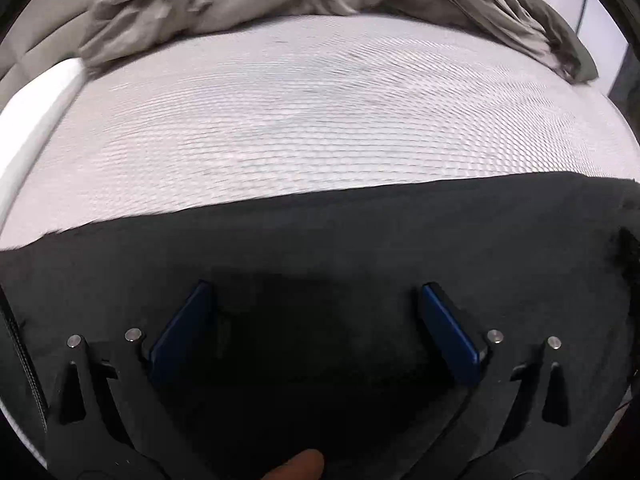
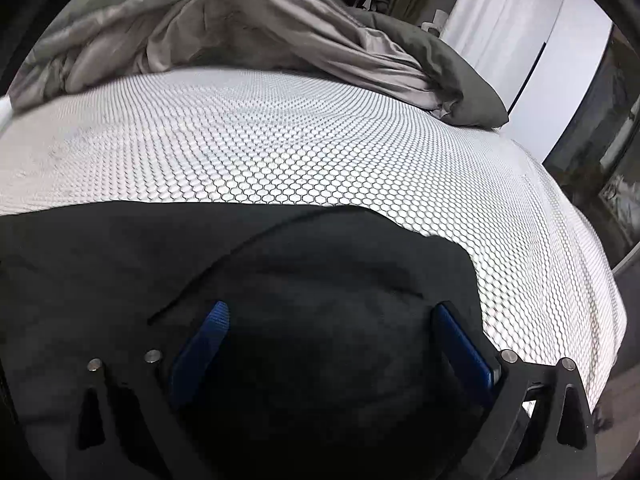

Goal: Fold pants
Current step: 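Pinch the black garment's edge with both tools, then open them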

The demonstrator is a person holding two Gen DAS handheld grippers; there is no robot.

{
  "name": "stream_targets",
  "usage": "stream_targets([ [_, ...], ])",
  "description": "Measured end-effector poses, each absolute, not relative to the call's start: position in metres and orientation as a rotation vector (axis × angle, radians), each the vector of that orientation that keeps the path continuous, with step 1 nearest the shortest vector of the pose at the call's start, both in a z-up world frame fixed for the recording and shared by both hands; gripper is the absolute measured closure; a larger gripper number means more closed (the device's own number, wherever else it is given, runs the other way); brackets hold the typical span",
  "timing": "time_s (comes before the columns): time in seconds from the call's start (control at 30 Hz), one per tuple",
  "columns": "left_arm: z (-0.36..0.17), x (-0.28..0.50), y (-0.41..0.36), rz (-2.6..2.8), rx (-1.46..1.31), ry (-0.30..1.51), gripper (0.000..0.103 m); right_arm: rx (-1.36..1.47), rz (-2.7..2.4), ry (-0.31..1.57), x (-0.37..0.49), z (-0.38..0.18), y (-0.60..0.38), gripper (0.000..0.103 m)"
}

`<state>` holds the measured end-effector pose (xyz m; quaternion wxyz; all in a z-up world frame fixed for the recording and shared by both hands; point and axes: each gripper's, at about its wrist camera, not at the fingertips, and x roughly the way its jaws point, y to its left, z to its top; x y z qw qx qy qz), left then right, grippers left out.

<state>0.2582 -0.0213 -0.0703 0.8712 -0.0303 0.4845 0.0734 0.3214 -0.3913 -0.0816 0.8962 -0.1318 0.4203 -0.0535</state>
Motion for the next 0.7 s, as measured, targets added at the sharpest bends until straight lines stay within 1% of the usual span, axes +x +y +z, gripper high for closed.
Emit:
stream_targets([
  [0.1,-0.059,0.224,0.014,0.167,-0.086,0.973,0.001,-0.189,0.029,0.846,0.298,-0.063,-0.387,0.001],
  [0.17,-0.061,0.199,0.025,0.136,-0.096,0.991,0.001,-0.116,0.192,0.849,0.274,-0.056,-0.371,0.001],
  [0.23,-0.066,0.181,0.025,0.084,-0.034,1.015,0.001,-0.110,0.306,0.854,0.256,-0.059,-0.352,0.001],
  [0.3,-0.074,0.169,0.025,0.055,0.099,1.011,0.000,-0.169,0.394,0.884,0.242,-0.073,-0.329,0.001],
  [0.4,-0.078,0.148,0.049,-0.001,0.103,0.991,0.000,-0.310,0.376,0.898,0.233,-0.097,-0.315,0.001],
  [0.53,-0.071,0.127,0.115,0.126,0.008,0.990,0.000,-0.306,0.198,0.886,0.239,-0.095,-0.363,0.001],
  [0.57,-0.070,0.122,0.129,0.144,-0.037,0.985,0.003,-0.300,0.156,0.884,0.241,-0.095,-0.372,0.001],
  [0.6,-0.067,0.119,0.136,0.125,-0.082,0.978,0.010,-0.286,0.142,0.881,0.240,-0.093,-0.379,0.001],
  [0.63,-0.063,0.117,0.139,0.124,-0.106,0.975,0.015,-0.250,0.148,0.878,0.240,-0.089,-0.386,0.001],
  [0.7,-0.056,0.116,0.134,0.136,-0.097,0.953,0.018,-0.213,0.159,0.860,0.236,-0.079,-0.385,0.001],
])
